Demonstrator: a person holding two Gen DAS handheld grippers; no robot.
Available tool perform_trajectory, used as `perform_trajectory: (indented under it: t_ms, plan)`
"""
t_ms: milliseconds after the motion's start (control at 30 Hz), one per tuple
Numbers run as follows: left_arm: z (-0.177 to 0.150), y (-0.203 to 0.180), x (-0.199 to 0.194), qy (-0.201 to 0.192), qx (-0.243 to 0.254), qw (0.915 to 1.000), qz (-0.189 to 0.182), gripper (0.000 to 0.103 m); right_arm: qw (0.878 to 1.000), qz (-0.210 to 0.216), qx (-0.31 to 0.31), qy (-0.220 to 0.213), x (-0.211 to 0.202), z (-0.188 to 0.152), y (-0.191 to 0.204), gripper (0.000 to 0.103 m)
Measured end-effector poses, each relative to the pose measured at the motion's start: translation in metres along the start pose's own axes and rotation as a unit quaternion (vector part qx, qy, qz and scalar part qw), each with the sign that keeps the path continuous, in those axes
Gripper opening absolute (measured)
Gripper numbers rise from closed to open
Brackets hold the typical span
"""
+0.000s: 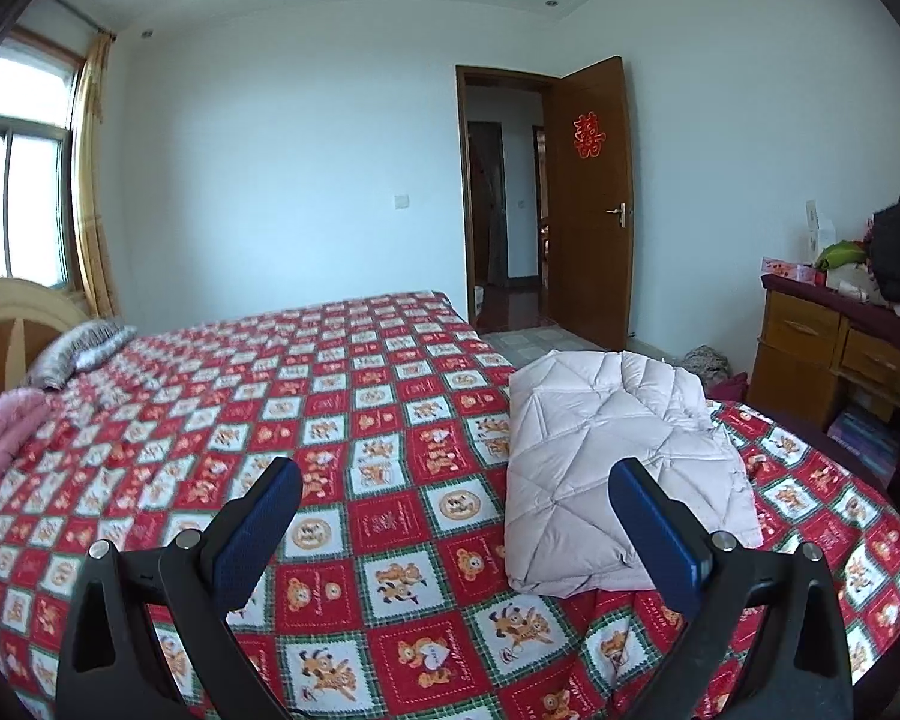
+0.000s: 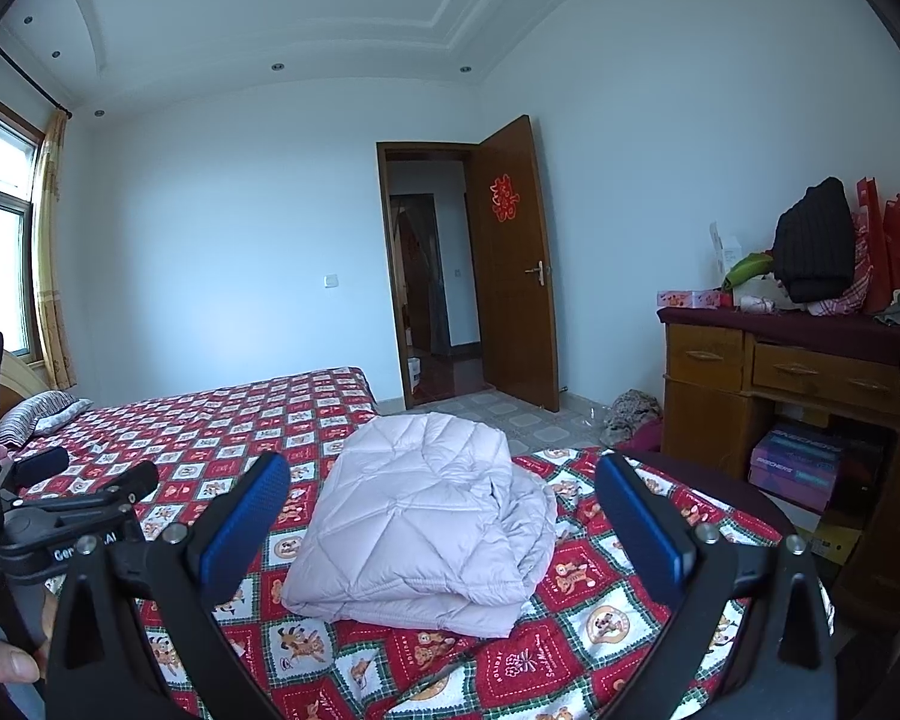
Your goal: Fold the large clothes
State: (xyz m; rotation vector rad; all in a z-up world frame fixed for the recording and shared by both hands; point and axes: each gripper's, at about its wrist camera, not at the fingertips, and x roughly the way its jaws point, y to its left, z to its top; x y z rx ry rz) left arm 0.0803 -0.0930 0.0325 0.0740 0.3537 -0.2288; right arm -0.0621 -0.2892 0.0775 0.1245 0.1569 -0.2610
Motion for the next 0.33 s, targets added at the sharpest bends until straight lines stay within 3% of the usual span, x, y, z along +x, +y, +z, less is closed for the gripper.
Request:
perform_trajectory:
  t_ms: [167,333]
  plan:
    - [-0.0016,0.0075,0.0038,0.000,-0.005,1.0000,-0.008,0.102,1.000,0.001,-0.002,0.007,0.0021,-0.0019,0.0023,0.103]
    - [-0.0020,0.0103,0.0059,-0.009,0.003,0.9999,0.010,0.102,1.000,0.000,-0.004,0.015,0.0046,-0.0051,0.0038,0.103]
